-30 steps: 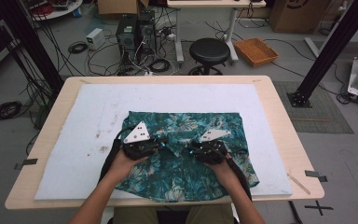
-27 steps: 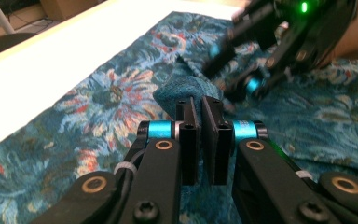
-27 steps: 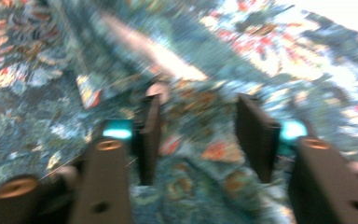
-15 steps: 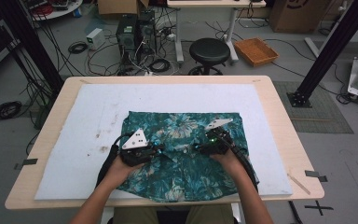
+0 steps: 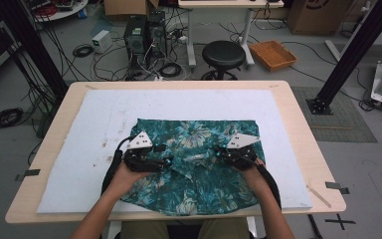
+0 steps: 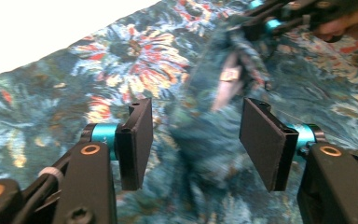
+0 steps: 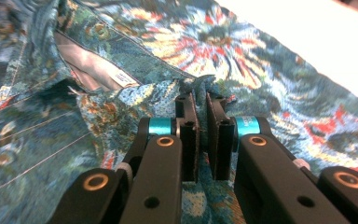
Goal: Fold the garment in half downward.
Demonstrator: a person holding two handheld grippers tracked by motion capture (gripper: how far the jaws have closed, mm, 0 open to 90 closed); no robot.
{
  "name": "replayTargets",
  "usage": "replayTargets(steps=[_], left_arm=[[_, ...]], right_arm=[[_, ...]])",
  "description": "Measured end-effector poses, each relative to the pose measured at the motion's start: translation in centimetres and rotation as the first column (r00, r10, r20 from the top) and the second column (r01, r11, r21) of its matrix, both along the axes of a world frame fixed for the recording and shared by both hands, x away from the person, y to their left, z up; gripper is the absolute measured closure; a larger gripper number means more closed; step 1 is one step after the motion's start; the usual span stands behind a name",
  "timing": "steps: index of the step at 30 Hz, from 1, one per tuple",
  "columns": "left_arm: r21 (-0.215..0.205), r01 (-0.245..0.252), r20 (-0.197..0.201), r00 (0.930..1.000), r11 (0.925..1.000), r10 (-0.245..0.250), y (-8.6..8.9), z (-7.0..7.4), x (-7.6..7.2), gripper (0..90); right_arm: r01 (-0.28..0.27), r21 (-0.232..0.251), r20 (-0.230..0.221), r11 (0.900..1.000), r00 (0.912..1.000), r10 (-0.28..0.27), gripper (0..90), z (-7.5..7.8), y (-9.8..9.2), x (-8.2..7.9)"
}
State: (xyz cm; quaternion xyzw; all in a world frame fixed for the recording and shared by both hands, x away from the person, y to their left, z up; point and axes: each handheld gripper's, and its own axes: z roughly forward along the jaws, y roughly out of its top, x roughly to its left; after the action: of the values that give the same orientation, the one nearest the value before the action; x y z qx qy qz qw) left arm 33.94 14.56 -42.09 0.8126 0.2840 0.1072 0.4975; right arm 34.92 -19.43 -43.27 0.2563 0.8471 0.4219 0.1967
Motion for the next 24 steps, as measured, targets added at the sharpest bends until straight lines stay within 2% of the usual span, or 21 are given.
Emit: replayTargets(steps=[3,7,12,14,18,21,24], left_arm=[[0.009,0.007,-0.023,0.9997,0.9999,-0.007,-0.3,0.8,1.1,41.2],[0.047,0.046,-0.074,0.9964,0.9978,-0.042,-1.7,1.5,2.8,41.2],[0.077,0.123,-0.16,0.9809,0.9893,-0.11,-3.9,1.5,4.8,41.5],[0.086,0.144,-0.174,0.9765,0.9858,-0.128,-4.4,1.3,5.2,42.2],[0.087,0.156,-0.181,0.9736,0.9839,-0.139,-5.2,0.8,5.7,44.2],[0.109,0.175,-0.196,0.9688,0.9785,-0.152,-5.6,0.4,5.7,49.9],[0.134,0.2,-0.195,0.9657,0.9707,-0.172,-5.8,0.2,5.7,64.1]], right_arm=[[-0.026,0.023,0.043,0.999,0.9987,0.025,85.7,0.1,-0.5,-0.4],[-0.037,0.051,0.056,0.998,0.9979,0.034,85.7,0.3,-0.8,-0.7],[-0.047,0.068,0.063,0.997,0.9971,0.043,85.6,0.4,-1.0,-0.7],[-0.05,0.074,0.058,0.996,0.9973,0.046,85.6,0.5,-1.0,-0.8],[-0.052,0.079,0.058,0.996,0.9972,0.047,85.6,0.5,-1.1,-0.9],[-0.057,0.081,0.064,0.995,0.9966,0.051,85.6,0.6,-1.2,-0.9],[-0.054,0.081,0.062,0.995,0.9969,0.049,85.6,0.7,-1.1,-0.9]])
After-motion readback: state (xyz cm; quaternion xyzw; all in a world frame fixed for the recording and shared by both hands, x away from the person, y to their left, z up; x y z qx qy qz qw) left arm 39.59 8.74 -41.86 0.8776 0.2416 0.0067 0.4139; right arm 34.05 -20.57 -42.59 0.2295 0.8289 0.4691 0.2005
